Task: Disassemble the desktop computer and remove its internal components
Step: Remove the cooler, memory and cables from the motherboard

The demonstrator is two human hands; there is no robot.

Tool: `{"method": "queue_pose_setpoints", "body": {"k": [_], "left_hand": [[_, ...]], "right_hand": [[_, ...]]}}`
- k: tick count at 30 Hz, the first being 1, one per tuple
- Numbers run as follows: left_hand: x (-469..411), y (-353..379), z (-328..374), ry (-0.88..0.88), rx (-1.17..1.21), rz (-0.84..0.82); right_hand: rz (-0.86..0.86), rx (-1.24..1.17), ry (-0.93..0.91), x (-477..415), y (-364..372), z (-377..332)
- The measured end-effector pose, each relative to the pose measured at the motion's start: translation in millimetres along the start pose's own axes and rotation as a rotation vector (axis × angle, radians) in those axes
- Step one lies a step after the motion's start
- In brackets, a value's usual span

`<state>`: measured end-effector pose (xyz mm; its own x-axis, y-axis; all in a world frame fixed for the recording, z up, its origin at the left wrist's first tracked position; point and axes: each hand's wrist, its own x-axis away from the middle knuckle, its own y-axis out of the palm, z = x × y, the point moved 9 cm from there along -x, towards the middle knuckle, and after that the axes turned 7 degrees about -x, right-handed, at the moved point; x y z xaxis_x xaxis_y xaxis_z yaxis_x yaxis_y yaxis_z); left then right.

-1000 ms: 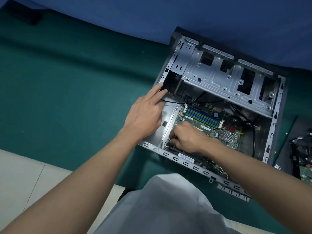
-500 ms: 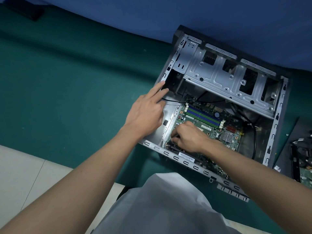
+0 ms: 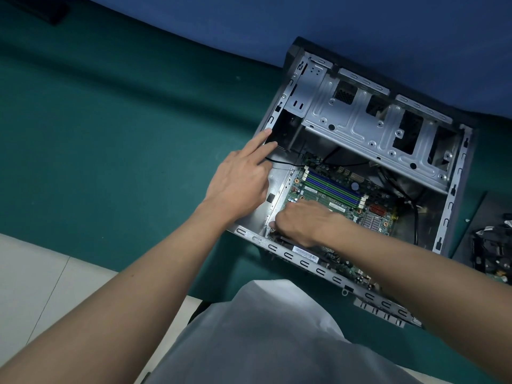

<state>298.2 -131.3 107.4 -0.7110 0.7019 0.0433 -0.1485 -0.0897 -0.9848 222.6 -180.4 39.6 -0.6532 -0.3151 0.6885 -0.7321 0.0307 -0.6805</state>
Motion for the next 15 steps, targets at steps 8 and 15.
{"method": "queue_pose_setpoints", "body": {"k": [8, 15], "left_hand": [[-0.2, 0.9, -0.1, 0.001, 0.014, 0.004], [-0.2, 0.7, -0.7, -0.001, 0.018, 0.005]], "right_hand": [[-0.034, 0.0, -0.028, -5.3, -4.5, -4.6], [-0.022, -0.016, -0.026, 2.7, -2.2, 1.8]]}}
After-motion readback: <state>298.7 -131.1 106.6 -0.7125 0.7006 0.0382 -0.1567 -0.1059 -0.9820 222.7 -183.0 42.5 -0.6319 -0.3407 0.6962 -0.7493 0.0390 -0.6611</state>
